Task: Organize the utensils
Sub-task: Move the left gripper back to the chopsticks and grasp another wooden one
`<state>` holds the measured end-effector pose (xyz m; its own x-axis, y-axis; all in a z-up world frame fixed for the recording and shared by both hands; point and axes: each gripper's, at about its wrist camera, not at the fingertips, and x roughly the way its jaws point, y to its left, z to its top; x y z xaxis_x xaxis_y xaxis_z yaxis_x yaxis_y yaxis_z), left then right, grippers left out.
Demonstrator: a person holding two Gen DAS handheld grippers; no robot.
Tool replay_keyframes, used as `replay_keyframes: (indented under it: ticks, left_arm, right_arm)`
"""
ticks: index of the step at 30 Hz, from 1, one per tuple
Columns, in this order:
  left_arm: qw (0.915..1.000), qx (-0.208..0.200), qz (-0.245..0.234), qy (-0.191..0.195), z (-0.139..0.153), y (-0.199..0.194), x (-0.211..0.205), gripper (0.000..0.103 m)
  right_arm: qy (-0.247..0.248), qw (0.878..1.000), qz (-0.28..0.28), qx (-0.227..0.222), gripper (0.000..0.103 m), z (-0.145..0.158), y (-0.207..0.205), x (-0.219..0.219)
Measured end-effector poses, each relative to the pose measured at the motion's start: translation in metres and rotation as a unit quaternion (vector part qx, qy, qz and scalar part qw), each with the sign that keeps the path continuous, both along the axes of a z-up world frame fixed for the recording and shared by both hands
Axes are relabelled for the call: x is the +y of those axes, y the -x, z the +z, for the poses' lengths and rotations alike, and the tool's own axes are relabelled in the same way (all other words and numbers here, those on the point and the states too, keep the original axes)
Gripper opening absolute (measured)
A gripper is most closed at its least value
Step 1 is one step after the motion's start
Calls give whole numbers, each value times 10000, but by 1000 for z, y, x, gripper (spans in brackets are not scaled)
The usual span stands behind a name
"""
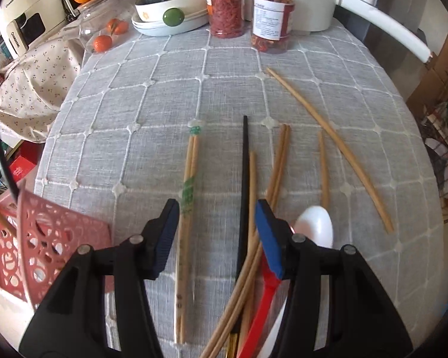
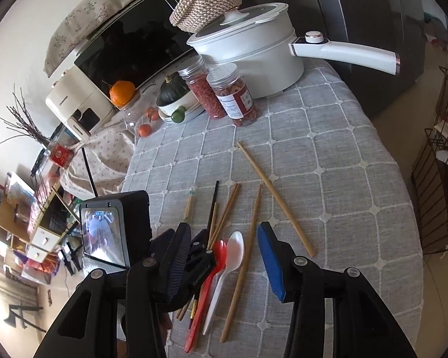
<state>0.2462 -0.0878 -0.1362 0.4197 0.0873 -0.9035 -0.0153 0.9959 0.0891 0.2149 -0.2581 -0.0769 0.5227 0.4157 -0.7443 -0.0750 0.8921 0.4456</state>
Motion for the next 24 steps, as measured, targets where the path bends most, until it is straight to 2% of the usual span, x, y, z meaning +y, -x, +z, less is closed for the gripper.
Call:
replay_keyframes:
  ticks: [2,4,6,7,8,10,15,18,22,24]
  left_arm:
    - [9996,166,195,116,-8,-6,7,48]
    - [9988,119,299,373,-8,-7,13,45]
    - [9971,161,252,703,-9,-9,17,29]
    - [9959,176,205,864,-9,-9,17,14]
    - [9950,194,160,969,-9,-8,16,9]
    - [9951,208,53,968,-9,-4,12,5]
    - [9862,484,78,1581,-8,3,16,3]
    - [9920,285,51,1230,-1,8,11,3]
    - [9922,312,50,1208,-1,6,10,3]
    - [9912,364,-56,1273,-5,3,8,9]
  right_arm:
    - [-31,10000,-34,28,48,-1,-1,-2]
    - [-77,10000,-25,20,47,-1,-1,-2]
    - [-84,10000,21,-31,47,1,0,-1]
    - [-81,9999,42,-51,47,2,1,-1]
    - [-75,9999,62,-76,48,3,2,-1]
    - [-78,9999,35,-101,48,5,2,-2]
    - [-142,9999,-6,-78,48,4,1,-7]
    - [-171,9998,14,-108,48,7,1,-7]
    - [-110,9999,31,-61,48,5,0,-7]
    - [-108,9999,-2,-12,47,2,-1,-9]
